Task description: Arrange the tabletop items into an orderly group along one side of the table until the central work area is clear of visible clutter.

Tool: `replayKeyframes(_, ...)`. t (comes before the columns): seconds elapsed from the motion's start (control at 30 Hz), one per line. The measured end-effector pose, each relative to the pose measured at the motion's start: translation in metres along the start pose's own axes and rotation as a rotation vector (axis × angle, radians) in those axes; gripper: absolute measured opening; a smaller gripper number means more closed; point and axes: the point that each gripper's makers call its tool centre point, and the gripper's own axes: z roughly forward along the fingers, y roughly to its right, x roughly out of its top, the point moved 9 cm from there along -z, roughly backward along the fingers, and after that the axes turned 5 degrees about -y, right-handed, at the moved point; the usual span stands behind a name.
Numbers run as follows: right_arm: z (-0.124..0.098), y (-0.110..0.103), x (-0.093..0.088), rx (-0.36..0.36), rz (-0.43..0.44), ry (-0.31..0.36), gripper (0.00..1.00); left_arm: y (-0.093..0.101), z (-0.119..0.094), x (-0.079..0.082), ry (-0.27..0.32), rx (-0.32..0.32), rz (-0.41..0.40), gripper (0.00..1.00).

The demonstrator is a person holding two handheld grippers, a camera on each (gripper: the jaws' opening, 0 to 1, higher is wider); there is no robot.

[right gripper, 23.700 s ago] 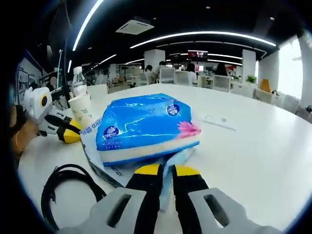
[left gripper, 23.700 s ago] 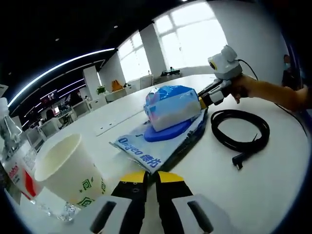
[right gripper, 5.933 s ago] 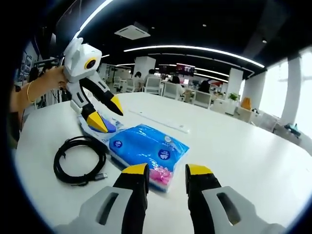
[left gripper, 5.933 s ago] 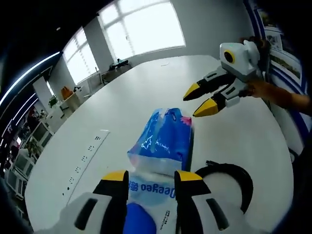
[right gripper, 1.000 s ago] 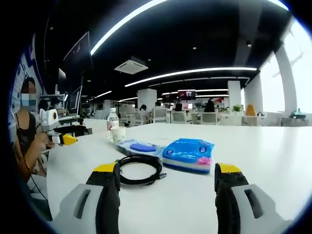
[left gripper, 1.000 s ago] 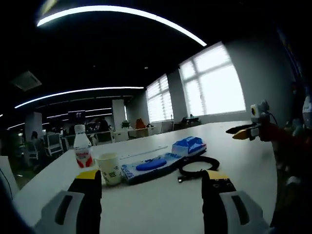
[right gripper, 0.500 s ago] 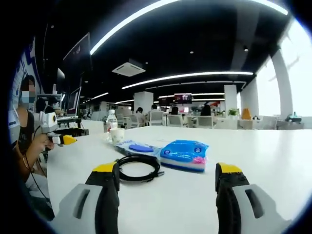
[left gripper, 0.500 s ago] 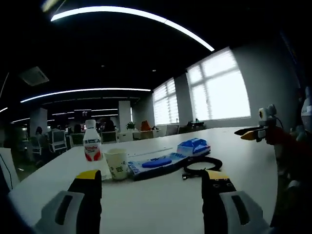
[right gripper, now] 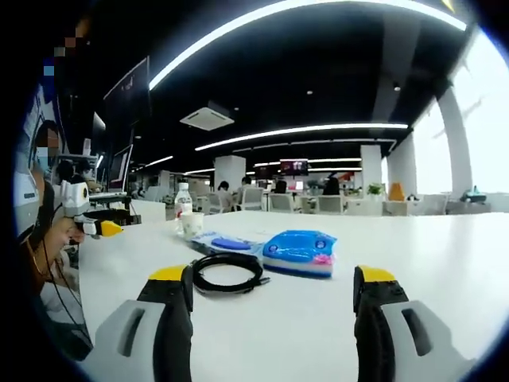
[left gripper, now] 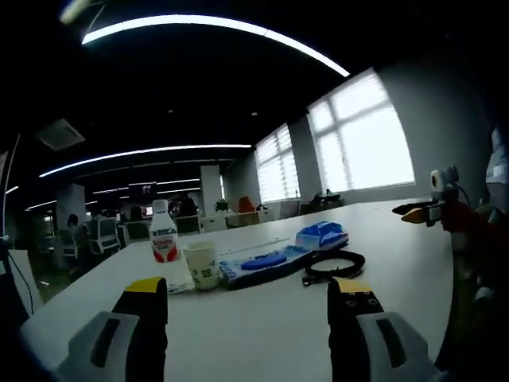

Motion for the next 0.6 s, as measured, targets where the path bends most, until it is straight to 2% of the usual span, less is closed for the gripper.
replayKeyframes(0.27, -0.005, -0.005, -0.001, -0.011, -0.003, 0.013, 0.8, -0.002, -0.009, -0.003, 0.011, 0.011, -0.043, 0.87)
replayKeyframes(0.43, -0.008, -0.009, 0.001, -0.014, 0.008, 0.023, 0.88, -0.002, -0.012, -0.003, 0.037, 0.027, -0.065, 0.99)
replayKeyframes(0.6, -0.013, -0.01, 0.007, -0.027, 0.006, 0.041, 1.0, -0.002, -0.017, 0.004, 0.075, 0.042, -0.089, 1.0)
